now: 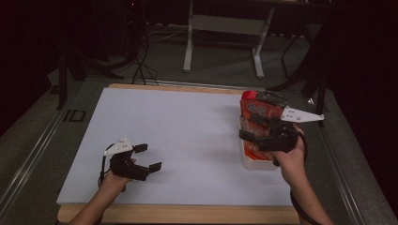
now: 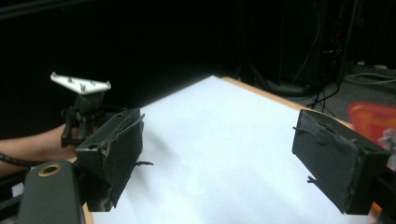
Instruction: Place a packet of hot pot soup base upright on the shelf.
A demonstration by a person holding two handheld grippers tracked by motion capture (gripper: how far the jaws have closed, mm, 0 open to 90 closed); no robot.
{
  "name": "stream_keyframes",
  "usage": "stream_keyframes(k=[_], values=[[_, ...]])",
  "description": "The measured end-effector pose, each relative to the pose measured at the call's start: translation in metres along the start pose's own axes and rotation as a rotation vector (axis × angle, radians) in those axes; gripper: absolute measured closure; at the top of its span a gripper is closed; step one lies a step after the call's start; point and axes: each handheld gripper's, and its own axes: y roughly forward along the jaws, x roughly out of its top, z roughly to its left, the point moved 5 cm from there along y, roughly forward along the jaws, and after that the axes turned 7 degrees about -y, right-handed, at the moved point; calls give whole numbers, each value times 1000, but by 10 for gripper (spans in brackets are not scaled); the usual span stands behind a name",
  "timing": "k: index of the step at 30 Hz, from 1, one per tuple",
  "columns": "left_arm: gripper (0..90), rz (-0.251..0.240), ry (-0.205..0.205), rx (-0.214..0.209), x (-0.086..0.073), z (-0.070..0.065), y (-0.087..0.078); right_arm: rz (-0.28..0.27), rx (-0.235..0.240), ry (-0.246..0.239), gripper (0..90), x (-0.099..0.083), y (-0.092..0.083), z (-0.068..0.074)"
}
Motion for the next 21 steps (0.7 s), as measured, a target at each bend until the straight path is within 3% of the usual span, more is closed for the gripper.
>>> stream_keyframes(k=[2, 10, 19, 21], values=[[0, -1, 1, -1, 0, 0, 0, 38, 4, 3, 141, -14, 12, 5], [0, 3, 9, 0, -1, -1, 0, 105, 40, 25, 138, -45, 35, 13], [0, 7, 8, -3, -1, -1, 1, 150, 51, 2, 142, -72, 51, 20], [0, 4, 10, -3, -1, -2, 0, 156, 36, -10, 144, -77, 54, 21]])
